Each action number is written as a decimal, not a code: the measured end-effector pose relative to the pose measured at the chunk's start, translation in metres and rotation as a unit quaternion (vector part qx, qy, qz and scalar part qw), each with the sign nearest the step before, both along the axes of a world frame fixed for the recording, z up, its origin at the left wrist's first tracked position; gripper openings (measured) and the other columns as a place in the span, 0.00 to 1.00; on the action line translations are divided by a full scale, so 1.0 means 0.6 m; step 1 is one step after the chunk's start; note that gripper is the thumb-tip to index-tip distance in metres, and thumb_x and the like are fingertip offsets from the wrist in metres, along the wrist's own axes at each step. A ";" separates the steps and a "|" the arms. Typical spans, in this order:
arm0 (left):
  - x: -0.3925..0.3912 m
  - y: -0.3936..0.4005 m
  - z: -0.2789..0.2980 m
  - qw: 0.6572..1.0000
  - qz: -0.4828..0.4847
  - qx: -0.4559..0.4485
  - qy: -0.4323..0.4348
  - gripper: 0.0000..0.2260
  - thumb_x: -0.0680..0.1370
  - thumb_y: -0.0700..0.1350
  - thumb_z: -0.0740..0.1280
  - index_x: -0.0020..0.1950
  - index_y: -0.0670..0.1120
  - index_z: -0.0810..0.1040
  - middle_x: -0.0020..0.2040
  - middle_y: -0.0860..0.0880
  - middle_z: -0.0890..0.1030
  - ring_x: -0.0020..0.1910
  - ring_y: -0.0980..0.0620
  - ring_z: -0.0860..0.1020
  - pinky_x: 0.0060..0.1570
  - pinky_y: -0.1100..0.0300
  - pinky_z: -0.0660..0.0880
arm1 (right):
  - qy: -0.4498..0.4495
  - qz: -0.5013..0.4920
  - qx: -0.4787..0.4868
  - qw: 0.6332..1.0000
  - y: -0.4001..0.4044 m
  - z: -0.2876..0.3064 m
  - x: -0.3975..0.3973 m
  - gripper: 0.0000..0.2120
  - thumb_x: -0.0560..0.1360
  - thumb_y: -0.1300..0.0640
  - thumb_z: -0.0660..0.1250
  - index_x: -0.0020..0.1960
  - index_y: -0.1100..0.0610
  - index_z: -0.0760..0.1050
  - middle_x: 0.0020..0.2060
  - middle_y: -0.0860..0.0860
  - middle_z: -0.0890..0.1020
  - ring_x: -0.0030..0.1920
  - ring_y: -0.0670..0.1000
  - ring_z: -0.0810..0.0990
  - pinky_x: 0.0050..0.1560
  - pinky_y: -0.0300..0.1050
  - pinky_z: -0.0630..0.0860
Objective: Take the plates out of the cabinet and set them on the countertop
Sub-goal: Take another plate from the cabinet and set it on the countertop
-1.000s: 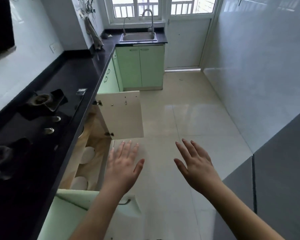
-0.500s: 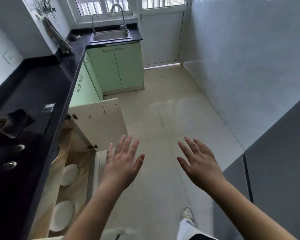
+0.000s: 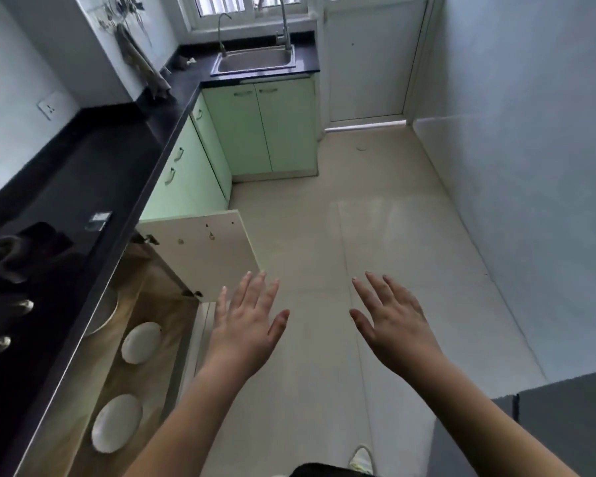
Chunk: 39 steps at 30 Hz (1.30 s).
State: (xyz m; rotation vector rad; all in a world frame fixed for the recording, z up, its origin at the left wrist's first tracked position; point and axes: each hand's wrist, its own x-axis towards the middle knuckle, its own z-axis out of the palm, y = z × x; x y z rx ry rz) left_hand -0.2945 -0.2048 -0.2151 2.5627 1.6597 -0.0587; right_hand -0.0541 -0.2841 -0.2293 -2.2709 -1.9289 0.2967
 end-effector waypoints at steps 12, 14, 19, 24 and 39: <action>-0.040 0.129 -0.009 0.993 0.120 -0.015 -0.002 0.28 0.81 0.63 0.42 0.80 0.56 0.46 0.82 0.53 0.45 0.79 0.53 0.41 0.76 0.47 0.38 | 0.022 0.110 0.003 0.994 0.217 -0.020 -0.016 0.28 0.80 0.38 0.46 0.78 0.42 0.47 0.79 0.46 0.52 0.78 0.50 0.47 0.74 0.47 0.44; -0.048 0.163 -0.018 0.991 0.136 -0.016 -0.012 0.30 0.80 0.64 0.40 0.80 0.56 0.45 0.82 0.53 0.45 0.79 0.53 0.41 0.76 0.47 0.38 | 0.017 0.129 0.004 0.991 0.264 -0.019 -0.028 0.28 0.80 0.37 0.45 0.78 0.42 0.48 0.79 0.46 0.52 0.78 0.50 0.47 0.74 0.47 0.44; -0.079 0.273 -0.024 0.985 0.167 0.009 -0.040 0.36 0.74 0.67 0.32 0.80 0.56 0.45 0.82 0.52 0.46 0.79 0.52 0.41 0.75 0.48 0.38 | -0.003 0.190 0.004 0.982 0.387 -0.005 -0.056 0.29 0.79 0.37 0.44 0.78 0.42 0.47 0.79 0.46 0.52 0.78 0.50 0.46 0.74 0.46 0.43; -0.098 0.375 -0.014 0.983 0.177 0.010 -0.039 0.37 0.74 0.68 0.31 0.81 0.55 0.45 0.82 0.52 0.45 0.79 0.51 0.41 0.75 0.48 0.38 | -0.002 0.207 0.027 0.978 0.496 0.017 -0.072 0.29 0.79 0.36 0.43 0.78 0.42 0.47 0.79 0.45 0.52 0.78 0.49 0.46 0.73 0.44 0.41; -0.077 0.508 -0.046 0.936 0.350 0.016 -0.023 0.37 0.75 0.68 0.28 0.80 0.55 0.48 0.81 0.51 0.49 0.79 0.51 0.45 0.75 0.49 0.42 | 0.015 0.387 -0.014 0.922 0.794 -0.010 -0.069 0.29 0.80 0.37 0.45 0.79 0.44 0.47 0.79 0.47 0.53 0.78 0.51 0.48 0.75 0.48 0.45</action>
